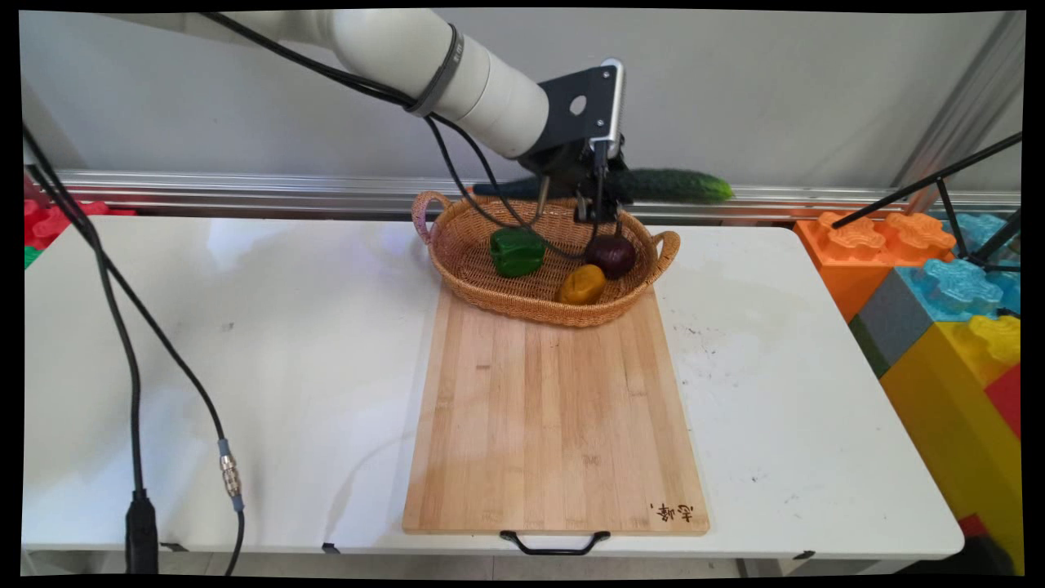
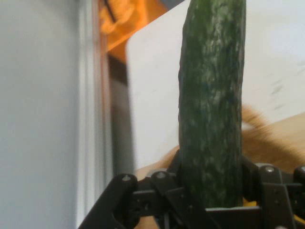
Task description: Place the picked object on the cutting board
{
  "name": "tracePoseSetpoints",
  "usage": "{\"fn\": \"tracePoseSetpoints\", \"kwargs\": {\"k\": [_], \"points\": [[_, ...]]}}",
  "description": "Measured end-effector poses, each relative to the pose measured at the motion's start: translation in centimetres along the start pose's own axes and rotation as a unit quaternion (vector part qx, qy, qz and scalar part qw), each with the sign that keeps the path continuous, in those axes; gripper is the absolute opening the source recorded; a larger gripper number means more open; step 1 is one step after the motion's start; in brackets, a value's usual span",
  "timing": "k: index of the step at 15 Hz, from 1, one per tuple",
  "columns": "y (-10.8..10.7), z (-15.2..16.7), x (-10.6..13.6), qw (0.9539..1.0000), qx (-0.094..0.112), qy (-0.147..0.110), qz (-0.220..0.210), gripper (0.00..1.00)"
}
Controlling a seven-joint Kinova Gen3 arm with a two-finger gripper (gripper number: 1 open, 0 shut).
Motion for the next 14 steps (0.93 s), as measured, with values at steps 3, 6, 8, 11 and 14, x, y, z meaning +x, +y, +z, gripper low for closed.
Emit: {"fn": "tracePoseSetpoints", "kwargs": {"k": [3, 6, 8, 11, 14], "points": [[3.3, -1.8, 2.8, 0.9981, -0.052, 0.014, -0.031, 0.00], [5.9, -2.9, 4.6, 0.9949, -0.085, 0.020, -0.052, 0.00], [7.7, -3.2, 5.1, 0.9927, -0.101, 0.018, -0.063, 0.00], [10.2, -3.0, 4.3, 0.9898, -0.120, 0.006, -0.076, 0.00], [12.3, -1.8, 2.3, 0.9882, -0.131, -0.008, -0.078, 0.00]]}}
